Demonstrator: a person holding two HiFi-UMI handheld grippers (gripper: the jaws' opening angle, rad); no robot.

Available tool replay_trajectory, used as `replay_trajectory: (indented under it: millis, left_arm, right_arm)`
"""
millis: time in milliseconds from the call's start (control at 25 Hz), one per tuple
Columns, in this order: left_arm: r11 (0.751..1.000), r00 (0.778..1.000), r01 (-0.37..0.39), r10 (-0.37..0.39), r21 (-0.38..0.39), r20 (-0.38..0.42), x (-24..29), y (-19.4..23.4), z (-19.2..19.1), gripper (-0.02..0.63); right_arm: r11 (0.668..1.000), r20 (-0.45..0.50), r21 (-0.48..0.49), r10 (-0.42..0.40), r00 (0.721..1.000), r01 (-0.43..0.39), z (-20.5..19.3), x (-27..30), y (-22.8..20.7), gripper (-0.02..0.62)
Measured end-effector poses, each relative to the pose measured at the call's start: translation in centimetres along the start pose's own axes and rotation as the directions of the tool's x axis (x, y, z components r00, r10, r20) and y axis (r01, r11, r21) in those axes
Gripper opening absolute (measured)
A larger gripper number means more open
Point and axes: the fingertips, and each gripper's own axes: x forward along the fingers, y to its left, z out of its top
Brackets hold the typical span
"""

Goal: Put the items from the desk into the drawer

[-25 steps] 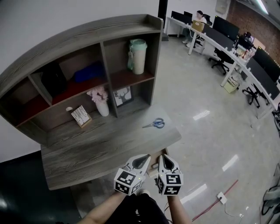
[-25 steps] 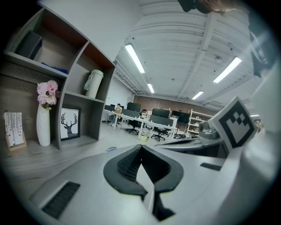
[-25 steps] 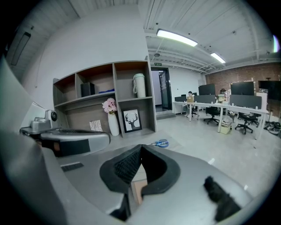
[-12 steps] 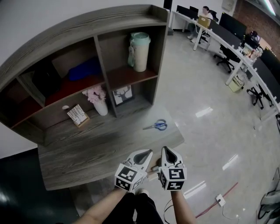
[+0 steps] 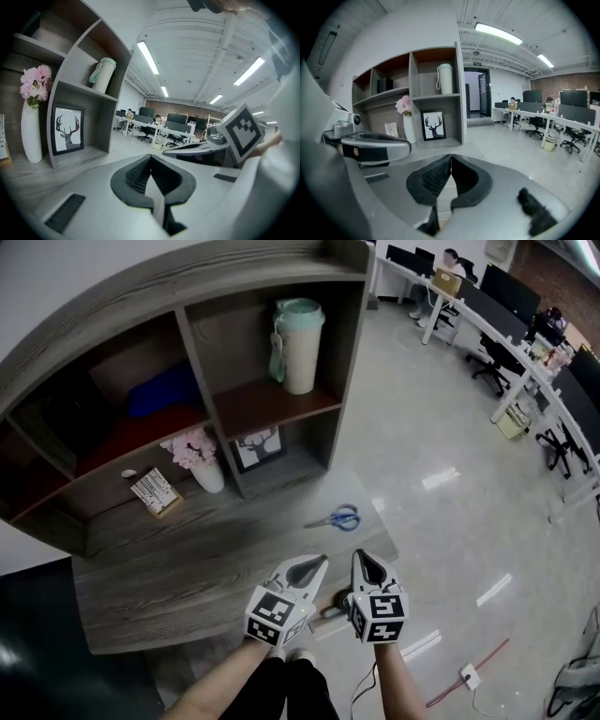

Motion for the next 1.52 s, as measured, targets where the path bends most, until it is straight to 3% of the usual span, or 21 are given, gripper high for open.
replay_trajectory:
  millis: [240,520,640,760,880,1040,1160,1280,1520]
  left_arm:
    - [1.000,1.000,-0.013,0.013,-0.003,-0.006,2.4,2.1,-0.7,0.009]
    - [0.999,1.000,-0.026,0.026,-0.026,-0.017,4.5,3.9,-1.7,0.009]
    - [0.999,0.999,-0.027,0.027,-0.030,-0.017,5.2,4.5,-1.9,0.009]
    - [0.999,1.000,-0.024,0.023,-0.030,-0.018,5.9,4.8,-2.2,0.009]
    - [0.999,1.000,-0.023,0.022,-0.037,-0.022,6.3,5.1,-2.7,0.009]
    - [0.999,0.999,-0.022,0.021,-0.043,-0.025,6.5,5.4,-3.3,0.009]
    - [0.998,0.999,-0.029,0.028,-0.049,-0.028,6.4,5.8,-3.6,0.009]
    - [0.997,0.999,-0.044,0.042,-0.060,-0.025,6.2,6.4,-3.7,0.009]
    - [0.995,0.998,-0.058,0.056,-0.080,-0.031,6.0,6.8,-4.4,0.009]
  right_arm:
    - [0.997,-0.032,-0.057,0.044,0.999,-0.046,-0.3,3.2,-1.6,0.011]
    - [0.994,-0.064,-0.049,0.098,0.993,-0.101,-1.1,7.2,-2.9,0.016]
    - [0.989,-0.101,-0.067,0.124,0.987,-0.131,-1.7,8.7,-3.2,0.109]
    - [0.978,-0.147,-0.130,0.144,0.979,-0.164,-2.5,10.4,-3.4,0.148]
    - [0.961,-0.198,-0.189,0.162,0.967,-0.200,-3.3,12.2,-3.4,0.248]
    - [0.958,-0.235,-0.165,0.192,0.953,-0.234,-3.9,14.3,-4.0,0.367]
    - [0.930,-0.308,-0.184,0.253,0.917,-0.319,-4.7,15.4,-4.0,0.393]
    - [0.854,-0.399,-0.235,0.350,0.847,-0.464,-5.3,15.7,-3.2,0.394]
    - [0.763,-0.512,-0.318,0.361,0.779,-0.563,-6.3,16.1,-3.3,0.393]
